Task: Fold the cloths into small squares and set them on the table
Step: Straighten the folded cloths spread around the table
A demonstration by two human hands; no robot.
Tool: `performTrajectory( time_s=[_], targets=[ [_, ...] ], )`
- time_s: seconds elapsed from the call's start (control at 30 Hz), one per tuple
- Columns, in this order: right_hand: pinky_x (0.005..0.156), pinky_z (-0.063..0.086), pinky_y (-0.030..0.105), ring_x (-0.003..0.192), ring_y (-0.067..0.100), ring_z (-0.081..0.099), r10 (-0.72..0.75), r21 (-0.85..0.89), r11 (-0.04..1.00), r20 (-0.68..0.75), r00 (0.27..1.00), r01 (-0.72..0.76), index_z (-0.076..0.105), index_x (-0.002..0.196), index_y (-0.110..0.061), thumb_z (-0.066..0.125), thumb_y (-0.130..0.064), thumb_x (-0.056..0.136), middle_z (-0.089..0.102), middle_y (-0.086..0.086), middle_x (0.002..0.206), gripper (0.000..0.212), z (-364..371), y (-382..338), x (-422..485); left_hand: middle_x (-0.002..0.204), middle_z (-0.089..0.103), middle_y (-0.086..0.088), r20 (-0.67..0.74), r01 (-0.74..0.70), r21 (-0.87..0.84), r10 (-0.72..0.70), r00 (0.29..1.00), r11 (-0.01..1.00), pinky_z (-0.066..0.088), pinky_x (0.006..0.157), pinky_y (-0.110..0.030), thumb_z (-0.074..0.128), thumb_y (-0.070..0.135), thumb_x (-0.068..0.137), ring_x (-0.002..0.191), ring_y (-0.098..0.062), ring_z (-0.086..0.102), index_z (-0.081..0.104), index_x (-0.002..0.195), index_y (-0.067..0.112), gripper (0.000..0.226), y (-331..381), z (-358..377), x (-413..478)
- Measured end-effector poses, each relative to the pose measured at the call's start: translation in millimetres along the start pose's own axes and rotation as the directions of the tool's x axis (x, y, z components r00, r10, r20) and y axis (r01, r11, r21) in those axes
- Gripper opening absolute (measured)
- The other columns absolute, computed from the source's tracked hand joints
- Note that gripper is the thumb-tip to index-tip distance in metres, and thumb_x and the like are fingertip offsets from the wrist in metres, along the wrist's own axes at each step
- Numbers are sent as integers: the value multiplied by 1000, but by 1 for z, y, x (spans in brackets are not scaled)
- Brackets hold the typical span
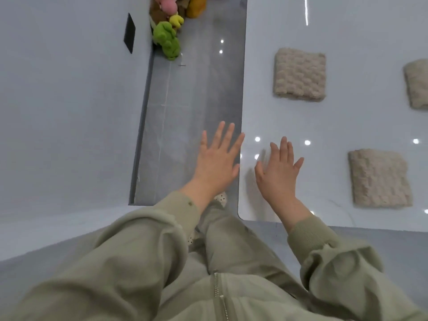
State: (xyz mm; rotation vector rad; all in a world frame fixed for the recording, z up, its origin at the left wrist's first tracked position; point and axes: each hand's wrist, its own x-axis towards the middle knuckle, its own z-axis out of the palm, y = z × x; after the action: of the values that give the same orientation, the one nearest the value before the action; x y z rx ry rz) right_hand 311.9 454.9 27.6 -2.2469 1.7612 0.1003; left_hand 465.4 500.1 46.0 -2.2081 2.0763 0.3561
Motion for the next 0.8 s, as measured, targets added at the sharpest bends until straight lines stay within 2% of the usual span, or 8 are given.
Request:
performTrajectory(
  time_s=[0.2, 0.4, 0.57, 0.7, 0.8],
  targets=[
    [112, 6, 59, 146, 29, 2, 150, -1, 989, -1, 989, -150, 24, 145, -8, 39, -33, 95, 5, 14, 158, 58, -10, 23, 59, 158, -17, -6, 39, -201, 101, 198, 979, 974, -9, 112, -56, 32, 46, 97, 144, -27, -20, -13, 149, 23, 73, -4, -12, 98],
    [113, 3, 57, 146, 28, 0, 316, 0, 949, -12, 949, -316, 20, 147, -9, 38, -35, 94, 1, 14, 159, 62, -31, 44, 105, 157, -18, -7, 81, -375, 174, 366, 927, 911, -10, 111, -56, 28, 48, 97, 143, -29, -20, -10, 150, 22, 70, 12, -28, 181],
    [115, 0, 54, 146, 27, -1, 470, 82, 880, -15, 883, -467, 20, 148, -9, 38, -35, 94, 0, 13, 159, 63, -50, 48, 112, 159, -10, -9, 91, -564, 118, 556, 826, 818, -13, 110, -53, 33, 46, 95, 145, -30, -15, -3, 151, 21, 71, 35, -35, 228],
    [116, -4, 47, 146, 23, -6, 643, 154, 757, -1, 766, -635, 16, 149, -10, 35, -35, 96, -4, 10, 159, 62, -55, 56, 127, 159, -5, -9, 88, -692, 68, 686, 722, 719, -10, 111, -55, 35, 44, 94, 145, -30, -12, 3, 151, 20, 70, 49, -38, 278],
    [117, -4, 42, 146, 23, -5, 729, 261, 662, -8, 684, -703, 17, 149, -10, 38, -32, 96, -2, 10, 159, 60, -52, 51, 146, 159, -1, -10, 115, -791, 51, 784, 611, 609, -9, 111, -55, 31, 43, 92, 146, -30, -8, 6, 151, 18, 69, 52, -39, 315]
  ],
)
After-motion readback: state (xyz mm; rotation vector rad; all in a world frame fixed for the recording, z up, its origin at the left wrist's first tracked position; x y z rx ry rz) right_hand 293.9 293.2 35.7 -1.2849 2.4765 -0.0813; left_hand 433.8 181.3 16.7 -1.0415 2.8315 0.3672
